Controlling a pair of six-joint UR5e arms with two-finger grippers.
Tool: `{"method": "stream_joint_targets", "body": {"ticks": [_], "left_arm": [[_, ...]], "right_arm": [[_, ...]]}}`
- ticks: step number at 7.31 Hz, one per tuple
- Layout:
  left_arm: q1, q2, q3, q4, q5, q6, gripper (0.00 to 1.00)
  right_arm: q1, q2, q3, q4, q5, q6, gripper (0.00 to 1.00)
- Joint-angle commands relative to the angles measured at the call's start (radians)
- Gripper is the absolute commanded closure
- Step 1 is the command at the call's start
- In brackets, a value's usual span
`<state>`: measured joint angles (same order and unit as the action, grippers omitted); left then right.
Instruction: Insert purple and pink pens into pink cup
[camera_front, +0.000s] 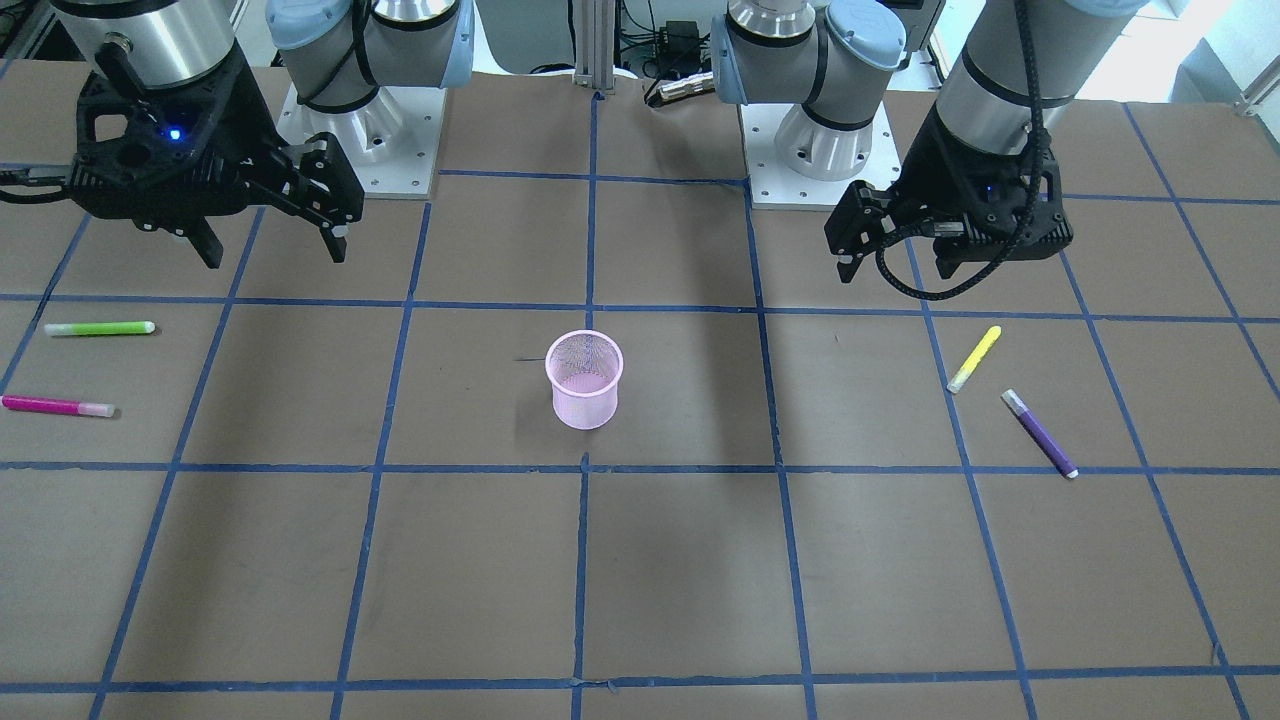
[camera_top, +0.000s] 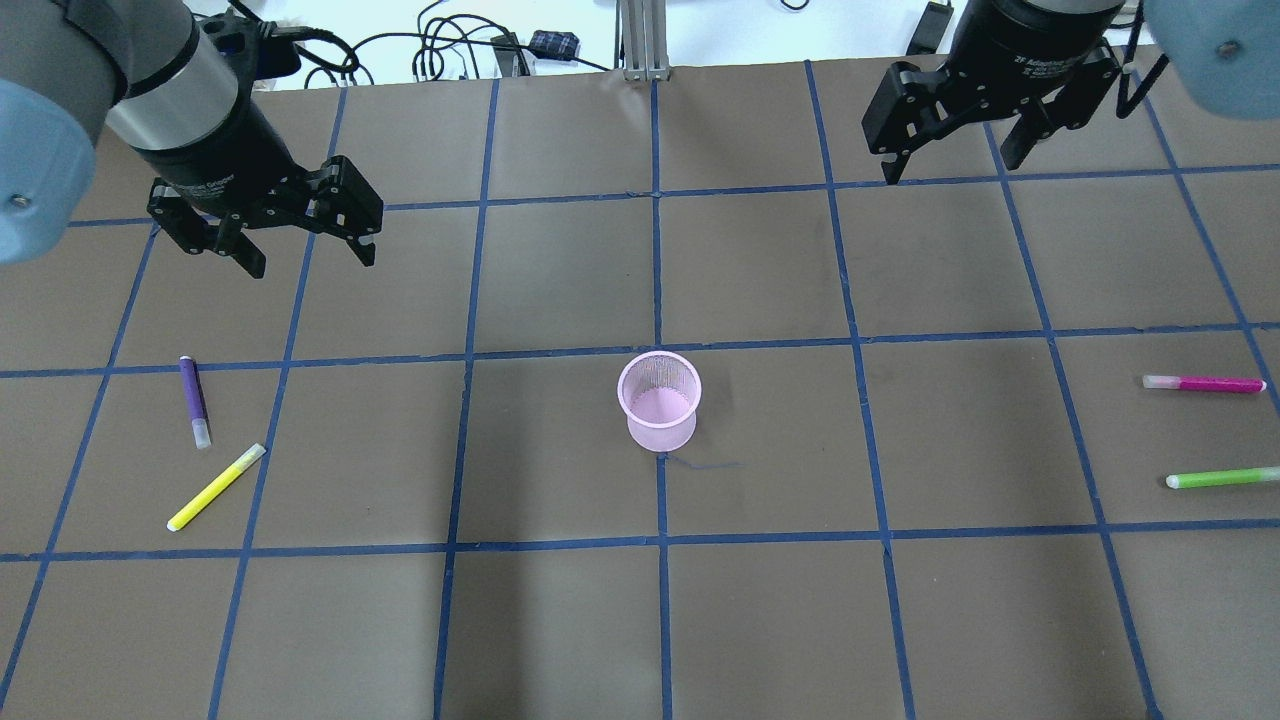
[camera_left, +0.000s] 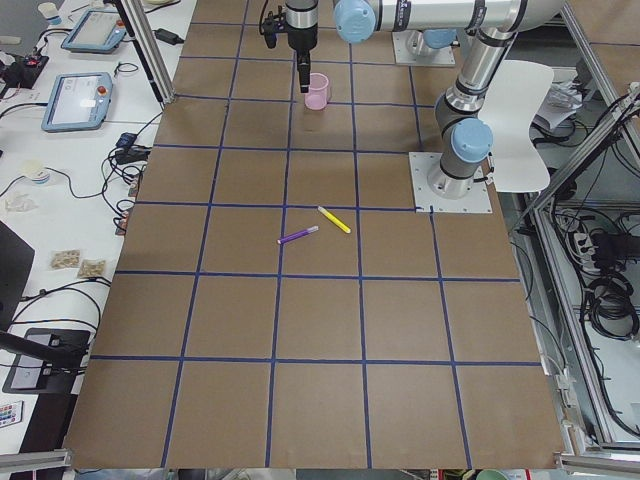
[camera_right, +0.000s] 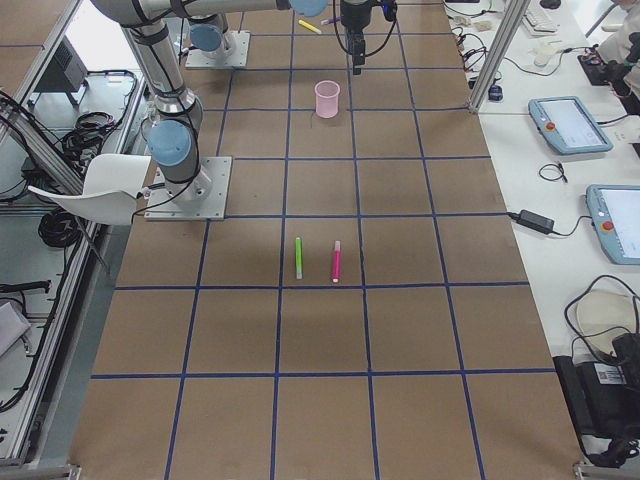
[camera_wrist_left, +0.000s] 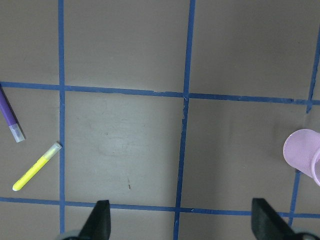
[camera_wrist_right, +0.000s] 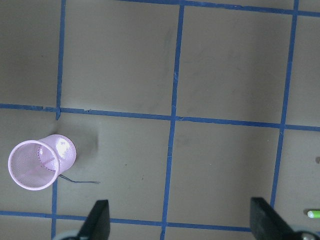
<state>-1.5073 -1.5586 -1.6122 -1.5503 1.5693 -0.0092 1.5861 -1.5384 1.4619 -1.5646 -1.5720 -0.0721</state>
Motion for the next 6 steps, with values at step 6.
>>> {"method": "stream_joint_targets", "body": {"ticks": [6], "left_arm": [[0.002,-0.001,-0.002,0.012,-0.006,0.000,0.00]], "right_arm": [[-0.209,0.006,0.003,-0.003,-0.026,-0.564,0.00]]}}
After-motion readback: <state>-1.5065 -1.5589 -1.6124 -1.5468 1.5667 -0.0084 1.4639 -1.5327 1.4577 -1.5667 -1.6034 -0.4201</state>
